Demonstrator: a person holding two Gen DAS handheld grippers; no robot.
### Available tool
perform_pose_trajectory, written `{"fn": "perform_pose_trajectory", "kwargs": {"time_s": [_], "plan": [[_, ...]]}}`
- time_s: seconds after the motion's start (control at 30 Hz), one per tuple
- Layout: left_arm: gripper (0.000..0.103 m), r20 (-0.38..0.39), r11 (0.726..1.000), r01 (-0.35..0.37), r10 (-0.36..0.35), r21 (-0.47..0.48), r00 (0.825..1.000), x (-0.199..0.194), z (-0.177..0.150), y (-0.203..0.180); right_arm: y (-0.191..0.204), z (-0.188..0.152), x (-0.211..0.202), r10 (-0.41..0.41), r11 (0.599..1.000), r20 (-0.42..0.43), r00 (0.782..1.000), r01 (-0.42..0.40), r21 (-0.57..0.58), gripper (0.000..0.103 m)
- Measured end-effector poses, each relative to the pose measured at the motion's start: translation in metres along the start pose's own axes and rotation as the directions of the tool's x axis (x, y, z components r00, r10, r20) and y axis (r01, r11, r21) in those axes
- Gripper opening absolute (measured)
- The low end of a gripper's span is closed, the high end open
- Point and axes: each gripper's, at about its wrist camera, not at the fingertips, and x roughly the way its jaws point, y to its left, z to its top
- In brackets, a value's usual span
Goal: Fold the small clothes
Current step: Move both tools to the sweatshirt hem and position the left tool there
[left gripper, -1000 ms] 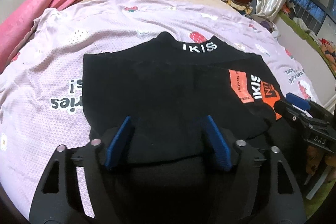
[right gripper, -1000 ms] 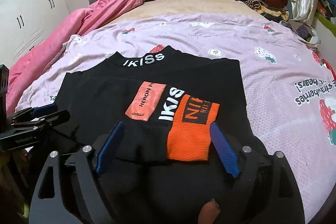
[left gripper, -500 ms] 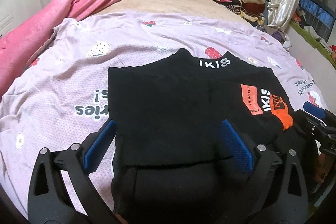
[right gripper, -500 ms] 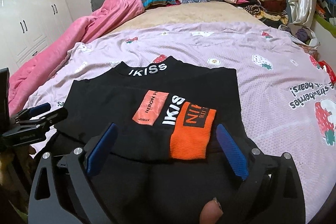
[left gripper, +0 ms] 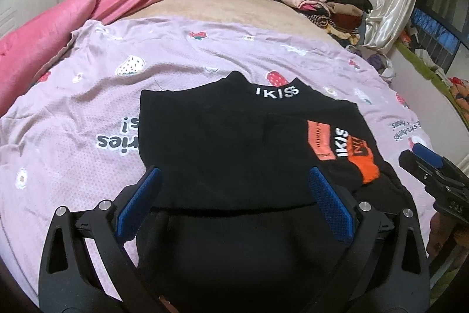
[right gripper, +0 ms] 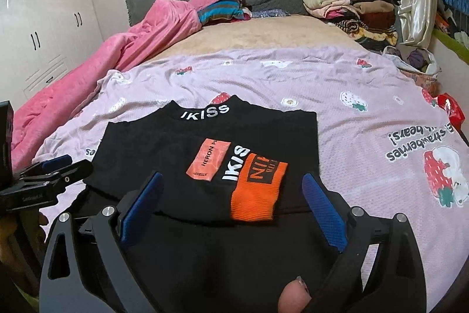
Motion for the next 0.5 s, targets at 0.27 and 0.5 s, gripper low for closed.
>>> {"fn": "perform_pose_trajectory", "kwargs": {"time_s": [0.27,0.5], "plan": [[0.093,0.008,1.0,0.004,-0.004,0.007,1.0,-0.019,-0.009,-0.009,0.002,0.0,-0.015,0.032,0.999,0.021,0.999,-0.032,-0.002,0.095],[0.093,0.016,1.0,-0.012,0.011,0.027,1.0,-0.035,-0.017,-0.015,0.005,-0.001,-0.032,0.047,0.999,0.038,0.998,-0.046,-0.02,0.096]]}}
